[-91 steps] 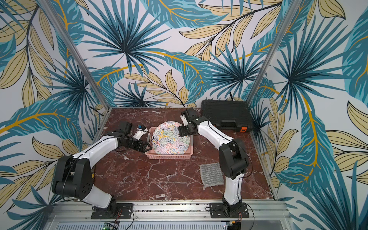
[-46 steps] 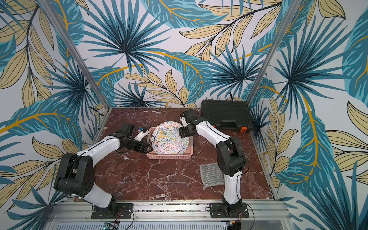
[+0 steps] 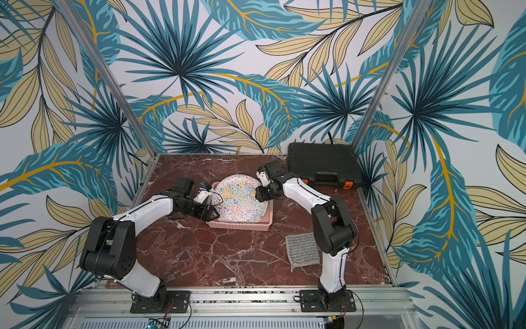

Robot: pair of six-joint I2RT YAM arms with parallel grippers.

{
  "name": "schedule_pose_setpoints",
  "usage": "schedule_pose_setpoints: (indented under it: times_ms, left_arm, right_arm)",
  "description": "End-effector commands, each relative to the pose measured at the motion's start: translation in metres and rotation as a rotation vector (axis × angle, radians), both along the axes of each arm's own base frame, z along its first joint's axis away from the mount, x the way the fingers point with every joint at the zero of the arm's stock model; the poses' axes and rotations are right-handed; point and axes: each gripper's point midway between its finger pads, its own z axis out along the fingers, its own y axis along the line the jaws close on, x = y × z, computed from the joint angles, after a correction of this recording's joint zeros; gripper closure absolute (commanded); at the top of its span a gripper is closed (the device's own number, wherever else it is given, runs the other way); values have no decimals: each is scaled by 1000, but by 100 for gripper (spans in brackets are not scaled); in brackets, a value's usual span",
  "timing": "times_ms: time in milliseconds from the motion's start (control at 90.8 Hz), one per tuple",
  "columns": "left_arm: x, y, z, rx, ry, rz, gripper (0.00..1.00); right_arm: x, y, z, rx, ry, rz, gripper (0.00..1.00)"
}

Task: Wipe the wet plate dry
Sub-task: Pick up the plate from the bin.

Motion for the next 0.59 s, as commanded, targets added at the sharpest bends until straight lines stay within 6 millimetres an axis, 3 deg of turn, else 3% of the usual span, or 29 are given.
schedule_pose_setpoints:
  times_ms: [0,375,584]
  left_arm:
    - [-1,-3,-5,-5,8,-7,10]
    - [-3,-4,-7,-7,14,-15,12]
    - [-5,-5,-8,-11,17,-16,13]
  right_arm:
    - [-12,13,6,120,45,17,49]
    - [-19,23,0,253,128,21,57]
    - [-19,30,9,319,132,34,62]
